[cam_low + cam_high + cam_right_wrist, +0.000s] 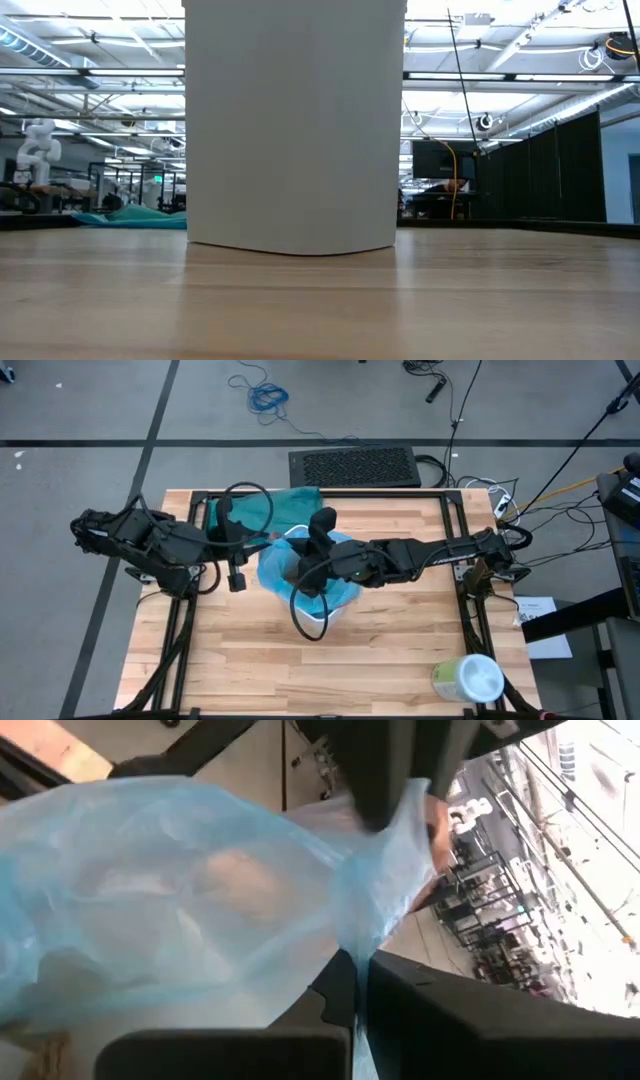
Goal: Place trash/remove bag and relplace
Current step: Remove the blue trash bag from the bin
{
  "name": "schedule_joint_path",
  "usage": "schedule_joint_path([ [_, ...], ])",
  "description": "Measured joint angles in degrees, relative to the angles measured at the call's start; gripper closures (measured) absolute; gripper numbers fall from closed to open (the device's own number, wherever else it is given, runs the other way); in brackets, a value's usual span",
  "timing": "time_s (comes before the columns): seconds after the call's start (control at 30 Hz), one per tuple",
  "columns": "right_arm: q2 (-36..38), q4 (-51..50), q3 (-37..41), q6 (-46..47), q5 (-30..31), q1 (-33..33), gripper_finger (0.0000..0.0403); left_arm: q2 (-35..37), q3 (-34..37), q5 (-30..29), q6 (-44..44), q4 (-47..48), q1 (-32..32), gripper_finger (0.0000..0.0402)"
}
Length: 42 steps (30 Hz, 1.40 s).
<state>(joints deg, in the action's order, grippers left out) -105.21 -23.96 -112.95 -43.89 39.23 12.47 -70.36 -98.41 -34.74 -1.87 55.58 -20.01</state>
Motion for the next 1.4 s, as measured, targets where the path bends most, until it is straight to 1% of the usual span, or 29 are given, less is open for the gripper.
schedule_joint_path([
  [0.17,0.02,-0.99,0.0,-2.81,1.69,0.4,0.0403,1.17,0.0,2.04,0.02,-1.81,0.0,0.0266],
  [0.27,0.02,-1.52,0.0,-2.68,1.56,0.53,0.0403,1.88,0.0,3.1,0.53,-2.86,0.29,0.0247],
  [0.33,0.04,-1.48,0.0,-2.89,1.59,0.56,0.0403,1.98,0.0,3.19,2.64,-3.74,1.15,0.0242],
  [0.4,0.04,-1.45,0.0,-3.38,1.56,0.71,0.0403,1.98,0.0,3.27,4.43,-3.66,2.53,0.024],
  [0.47,0.04,-1.41,0.0,-3.53,1.52,0.78,0.0403,1.92,0.01,4.99,6.06,-3.01,4.12,0.024],
  [0.63,0.04,-1.26,0.0,-3.59,1.46,0.89,0.0403,1.47,0.02,12.87,10.36,-2.72,9.32,0.024],
  [0.7,0.04,-1.26,0.0,-3.74,1.42,0.89,0.0403,1.14,0.02,15.87,10.63,-2.46,11.11,0.024],
  [0.83,0.04,-1.32,0.0,-3.75,1.41,0.87,0.0403,0.69,0.02,22.74,11.41,-2.7,13.55,0.024],
  [0.9,0.04,-1.32,0.0,-3.75,1.41,0.87,0.0403,0.21,0.02,25.22,12.09,-2.73,14.33,0.024],
  [1.07,0.04,-1.54,0.0,-3.75,1.42,0.87,0.0403,-1.64,0.02,28.41,12.07,-2.7,15.18,0.0239],
  [1.23,0.04,-1.6,0.0,-3.75,1.43,0.94,0.0403,-2.38,0.03,28.95,11.79,-3.02,15.58,0.0242],
  [1.3,0.04,-1.75,0.0,-3.75,1.43,0.94,0.0403,-2.36,0.04,28.95,10.73,-4.62,15.58,0.0251],
  [1.4,0.04,-2.17,0.0,-3.59,1.43,0.94,0.0403,-1.78,0.04,28.98,10.05,-6.71,15.56,0.0275],
])
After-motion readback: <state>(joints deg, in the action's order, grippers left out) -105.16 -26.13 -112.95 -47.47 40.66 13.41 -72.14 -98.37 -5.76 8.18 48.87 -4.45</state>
